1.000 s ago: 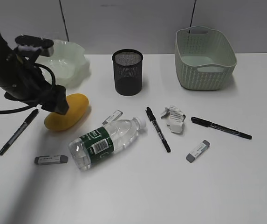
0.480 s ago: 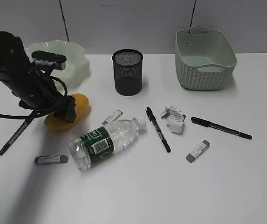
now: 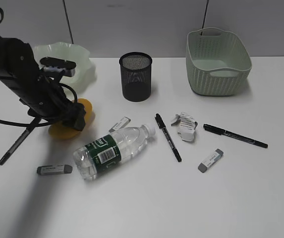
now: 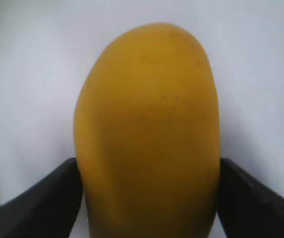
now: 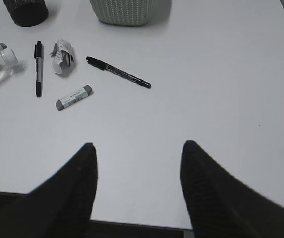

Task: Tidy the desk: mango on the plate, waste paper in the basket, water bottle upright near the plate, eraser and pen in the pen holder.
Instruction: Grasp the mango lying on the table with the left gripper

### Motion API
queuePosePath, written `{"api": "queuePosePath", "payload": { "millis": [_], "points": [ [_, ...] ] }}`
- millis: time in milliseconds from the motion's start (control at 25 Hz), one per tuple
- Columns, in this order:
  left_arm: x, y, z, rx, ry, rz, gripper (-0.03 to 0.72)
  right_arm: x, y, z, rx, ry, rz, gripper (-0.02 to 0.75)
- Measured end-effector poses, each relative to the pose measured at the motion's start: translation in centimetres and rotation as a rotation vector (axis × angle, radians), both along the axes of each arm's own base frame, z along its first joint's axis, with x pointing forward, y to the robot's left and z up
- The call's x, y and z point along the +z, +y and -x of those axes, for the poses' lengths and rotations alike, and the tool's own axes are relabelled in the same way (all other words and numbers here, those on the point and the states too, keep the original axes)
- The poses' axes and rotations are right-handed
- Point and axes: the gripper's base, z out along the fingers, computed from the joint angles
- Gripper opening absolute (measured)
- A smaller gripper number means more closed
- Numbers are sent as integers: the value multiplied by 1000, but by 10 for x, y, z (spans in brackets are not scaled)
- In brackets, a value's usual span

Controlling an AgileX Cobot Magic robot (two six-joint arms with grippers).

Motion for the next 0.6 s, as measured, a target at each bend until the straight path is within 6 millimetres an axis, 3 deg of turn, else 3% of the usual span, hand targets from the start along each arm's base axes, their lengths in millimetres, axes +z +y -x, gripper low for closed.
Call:
{"api": "queuePosePath", "payload": {
  "millis": [240, 600],
  "points": [
    [-6, -1, -1, 0, 11, -3, 571, 0, 0, 0, 0, 0, 0, 437],
    [2, 0, 3, -3, 37, -6, 571, 0, 0, 0, 0, 0, 0, 437]
  ]
}}
